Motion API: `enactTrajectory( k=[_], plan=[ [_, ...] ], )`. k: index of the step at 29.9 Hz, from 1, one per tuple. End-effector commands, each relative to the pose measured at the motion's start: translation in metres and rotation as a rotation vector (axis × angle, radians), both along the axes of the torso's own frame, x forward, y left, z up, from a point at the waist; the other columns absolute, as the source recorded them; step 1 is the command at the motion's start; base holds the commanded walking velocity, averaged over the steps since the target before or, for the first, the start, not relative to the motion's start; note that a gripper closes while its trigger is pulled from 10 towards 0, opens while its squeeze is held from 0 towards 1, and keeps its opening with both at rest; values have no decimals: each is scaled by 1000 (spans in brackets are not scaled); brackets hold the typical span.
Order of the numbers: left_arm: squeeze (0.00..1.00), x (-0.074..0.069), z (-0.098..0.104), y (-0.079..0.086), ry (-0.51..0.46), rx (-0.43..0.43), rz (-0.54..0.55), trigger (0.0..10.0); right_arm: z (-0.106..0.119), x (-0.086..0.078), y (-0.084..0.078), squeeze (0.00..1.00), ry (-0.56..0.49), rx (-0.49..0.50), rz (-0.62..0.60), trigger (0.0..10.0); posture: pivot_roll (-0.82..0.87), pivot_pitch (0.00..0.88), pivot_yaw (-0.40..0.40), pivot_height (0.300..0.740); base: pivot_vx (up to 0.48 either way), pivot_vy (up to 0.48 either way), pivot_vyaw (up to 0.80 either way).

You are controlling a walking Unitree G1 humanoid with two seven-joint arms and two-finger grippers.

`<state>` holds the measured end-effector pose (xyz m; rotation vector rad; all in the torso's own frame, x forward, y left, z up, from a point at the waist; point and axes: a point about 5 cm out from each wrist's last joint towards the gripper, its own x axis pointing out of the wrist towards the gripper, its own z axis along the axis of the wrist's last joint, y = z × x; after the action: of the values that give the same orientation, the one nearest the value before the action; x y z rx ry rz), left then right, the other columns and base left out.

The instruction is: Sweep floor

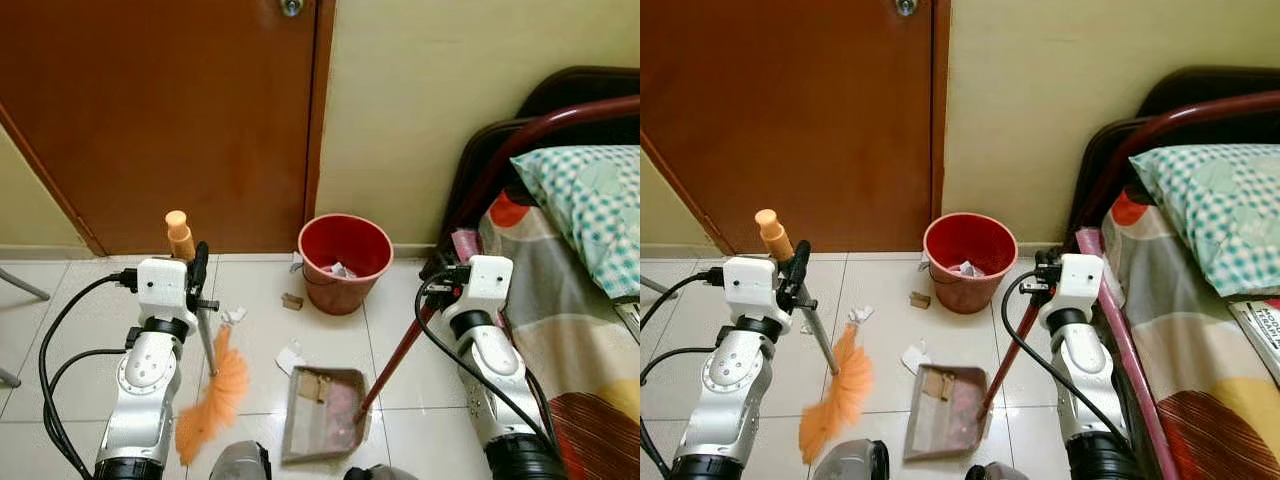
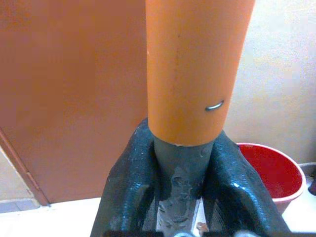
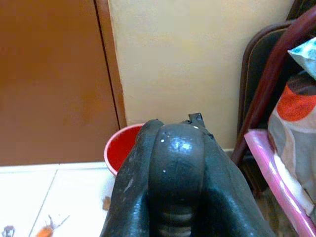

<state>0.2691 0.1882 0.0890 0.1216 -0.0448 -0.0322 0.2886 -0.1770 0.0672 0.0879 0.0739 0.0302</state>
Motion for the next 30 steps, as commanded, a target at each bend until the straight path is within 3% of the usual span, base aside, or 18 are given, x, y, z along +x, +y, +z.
enactTrajectory(
  k=[1,15,24,30],
  plan=[
    [0,-1,-5,0,29,-7,11,10000,8,6,0,0,-30,-15,1,10000,157,57,-82,740,0,0,0],
    [0,-2,-5,-3,36,-15,11,10000,12,10,4,0,-45,-6,3,10000,167,62,-87,740,0,0,436],
    [0,-2,0,10,33,21,73,10000,49,29,17,0,-154,34,36,10000,108,83,-84,740,0,0,0],
    [0,-6,-11,17,88,26,116,10000,66,37,23,0,-185,92,44,10000,92,88,-82,740,0,0,0]
  ],
)
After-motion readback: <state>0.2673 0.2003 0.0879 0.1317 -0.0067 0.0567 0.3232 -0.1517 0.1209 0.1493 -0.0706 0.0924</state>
